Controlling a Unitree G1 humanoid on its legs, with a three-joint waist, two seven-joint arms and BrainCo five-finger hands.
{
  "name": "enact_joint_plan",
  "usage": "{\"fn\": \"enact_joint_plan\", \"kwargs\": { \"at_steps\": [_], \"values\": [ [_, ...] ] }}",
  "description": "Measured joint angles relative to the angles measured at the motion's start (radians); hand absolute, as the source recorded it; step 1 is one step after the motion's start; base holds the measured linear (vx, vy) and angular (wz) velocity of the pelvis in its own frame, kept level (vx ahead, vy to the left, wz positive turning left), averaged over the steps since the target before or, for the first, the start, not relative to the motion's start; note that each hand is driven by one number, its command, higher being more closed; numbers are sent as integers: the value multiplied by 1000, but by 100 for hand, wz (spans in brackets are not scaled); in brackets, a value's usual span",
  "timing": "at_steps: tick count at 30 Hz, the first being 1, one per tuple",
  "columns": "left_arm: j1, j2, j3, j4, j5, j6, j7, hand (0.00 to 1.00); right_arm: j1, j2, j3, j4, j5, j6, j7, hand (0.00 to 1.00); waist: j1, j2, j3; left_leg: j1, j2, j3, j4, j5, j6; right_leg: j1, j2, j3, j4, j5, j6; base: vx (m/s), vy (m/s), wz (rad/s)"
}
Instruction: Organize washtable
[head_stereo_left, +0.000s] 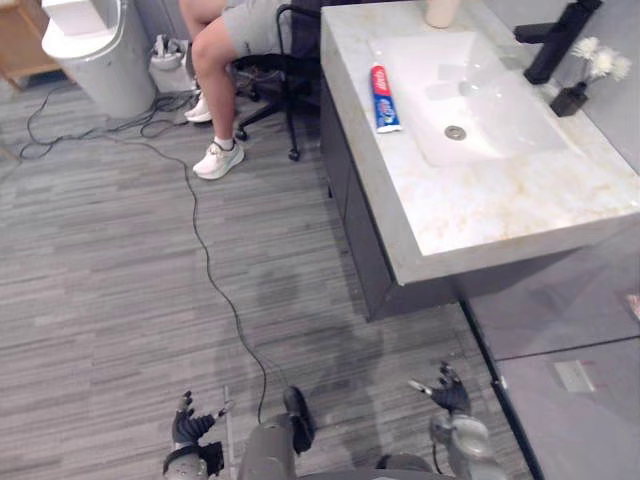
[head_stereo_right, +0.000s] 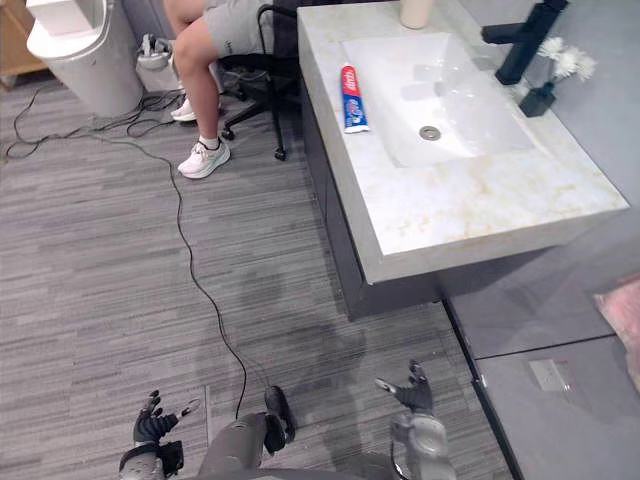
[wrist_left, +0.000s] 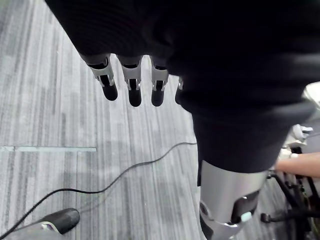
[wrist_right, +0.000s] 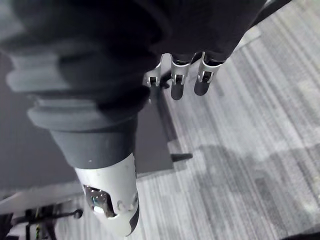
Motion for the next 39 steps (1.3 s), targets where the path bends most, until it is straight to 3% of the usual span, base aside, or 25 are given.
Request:
{"fn": "enact_joint_plan", "kwargs": {
  "at_steps": [2, 4, 5, 6, 7, 8, 12, 14, 16, 17, 18, 20, 21, 22, 23, 26, 30, 31, 32, 34, 35, 36, 37, 38, 39],
  "values": [
    [21, -13, 2, 3, 1, 0, -1, 0, -14, -3, 10, 2, -15, 1, 0, 0, 3, -1, 1, -12, -8, 4, 61, -69, -14, 9, -19, 6, -3, -23, 36, 54, 112, -16],
    [31, -15, -1, 1, 3, 0, -5, 0, -6, -12, 10, 2, -21, 3, 0, 0, -8, -9, 3, -26, -33, -2, 121, -149, -2, 0, -63, 16, 84, -89, 21, 78, 166, 15],
    [31, -16, -7, 0, 7, 2, -4, 0, 14, -34, 10, 2, -22, 5, 0, 0, -12, -6, 12, -21, -45, -21, 128, -168, 17, -47, -82, 77, 232, -103, -76, 176, 164, 45],
    [30, -11, -24, -6, 17, 1, -4, 0, 26, -44, 12, -2, -22, 6, 0, 0, -34, 7, 15, 7, -63, -60, 98, -172, 25, -147, -79, 196, 413, -73, -145, 203, 115, 62],
    [23, -5, -28, -7, 23, 0, -4, 0, 32, -43, 9, -1, -22, 6, 0, 0, -49, 13, 18, 17, -65, -84, 87, -173, 26, -180, -49, 253, 465, -99, -120, 317, 137, 80],
    [8, 10, -31, -6, 24, 1, -4, 0, 44, -34, 16, -2, -22, 5, 3, 0, -59, 4, 25, 52, -71, -110, 56, -174, 27, -237, 14, 319, 504, -147, -79, 338, 88, 55],
    [-29, 25, -48, 5, 38, 1, -5, 0, 62, -37, 61, -5, -22, 0, 6, 0, -70, -2, 42, 205, -95, -156, -44, -183, 18, -394, 190, 352, 432, -164, -83, 359, 39, 40],
    [-48, 18, -85, 11, 40, -7, -6, 0, 87, -41, 69, -6, -22, 0, 6, 0, -95, -2, 41, 281, -119, -227, -90, -190, 7, -461, 239, 339, 287, -79, -91, 438, 32, 110],
    [-36, -4, -91, 12, 58, -24, -11, 0, 117, -48, 57, -28, -15, 8, 6, 0, -112, -4, 38, 337, -145, -284, -110, -209, -26, -496, 231, 366, 220, 30, -121, 531, -4, 136],
    [-13, -15, -87, 11, 70, -25, -21, 0, 155, -56, 67, -61, -15, 2, 11, 0, -121, -12, 28, 377, -147, -319, -98, -232, -66, -491, 223, 354, 230, 107, -155, 527, -56, 117],
    [2, -15, -85, 6, 73, -25, -26, 0, 175, -54, 70, -86, -15, 2, 11, 0, -120, -14, 23, 385, -150, -326, -75, -241, -82, -487, 216, 350, 242, 162, -182, 788, -126, 101],
    [54, -51, -72, -15, 79, -23, -25, 0, 178, -70, 86, -174, -15, -3, 4, 0, -113, 40, 16, 313, -82, -278, 176, -242, -116, -446, 238, 321, 288, 114, -229, 668, -74, 19],
    [68, -57, -72, -19, 80, -23, -24, 0, 173, -69, 92, -195, -15, -7, 4, 0, -112, 49, 16, 282, -61, -263, 274, -218, -147, -421, 250, 323, 277, 100, -236, 659, -17, -32],
    [89, -69, -69, -34, 81, -23, -26, 0, 170, -64, 112, -231, -14, -17, 3, 0, -109, 58, 17, 224, -24, -258, 461, -109, -155, -360, 269, 343, 248, 79, -245, 624, -32, -61],
    [99, -72, -65, -58, 83, -25, -25, 0, 170, -54, 130, -243, -13, -26, 2, 0, -91, 64, 18, 182, 29, -241, 602, -122, -140, -288, 291, 379, 208, 68, -256, 705, -32, -68],
    [96, -76, -67, -96, 88, -47, -25, 0, 174, -17, 130, -242, 7, -27, 0, 0, -56, 50, 14, 105, 87, -227, 695, -153, -92, -158, 300, 484, 145, 11, -254, 465, 42, -77],
    [110, -81, -72, -105, 90, -58, -25, 0, 178, -11, 122, -250, 8, -26, -4, 0, -29, 47, 12, -10, 50, -282, 490, -211, -100, -70, 256, 621, 112, -51, -219, 412, 223, -100],
    [118, -82, -77, -105, 91, -61, -20, 0, 195, -17, 120, -275, 8, -25, -6, 0, -7, 43, 10, -38, 17, -337, 368, -205, -112, -55, 228, 678, 109, -76, -194, 381, 347, -138],
    [126, -84, -84, -104, 103, -66, -17, 0, 207, -29, 120, -291, 8, -26, -7, 0, 4, 45, 10, -50, -7, -410, 243, -181, -151, -50, 211, 737, 112, -108, -164, 463, 458, -166],
    [153, -105, -91, -91, 112, -69, -8, 0, 207, -42, 119, -299, 4, -26, -8, 0, 9, 65, -1, -47, 10, -512, 98, -137, -215, -54, 226, 817, 142, -158, -131, 370, 394, -164],
    [152, -87, -80, -70, 113, -63, 3, 0, 216, -25, 115, -292, 3, -22, -15, 0, 28, 39, -18, -34, 10, -439, 168, -129, -197, -58, 202, 896, 173, -183, -100, 431, 461, -169],
    [153, -67, -77, -67, 120, -62, 5, 0, 227, -7, 123, -288, 3, -22, -15, 0, 24, 16, -33, -32, 10, -392, 190, -165, -180, -79, 186, 910, 190, -176, -87, 511, 541, -159],
    [152, -57, -77, -67, 121, -62, 8, 0, 231, 3, 125, -286, 3, -22, -15, 0, 24, -2, -44, -22, 12, -362, 198, -180, -164, -91, 179, 911, 203, -165, -74, 400, 398, -119],
    [152, -44, -77, -68, 127, -58, 18, 0, 232, 16, 125, -278, 3, -21, -15, 0, 24, -19, -53, 5, 20, -313, 214, -202, -121, -100, 171, 911, 222, -139, -61, 398, 368, -133],
    [145, -39, -77, -67, 140, -48, 24, 0, 234, 20, 124, -277, 4, -19, -12, 0, 12, -28, -59, 47, 38, -243, 210, -218, -109, -122, 166, 868, 245, -112, -30, 383, 349, -141]
  ]
}}
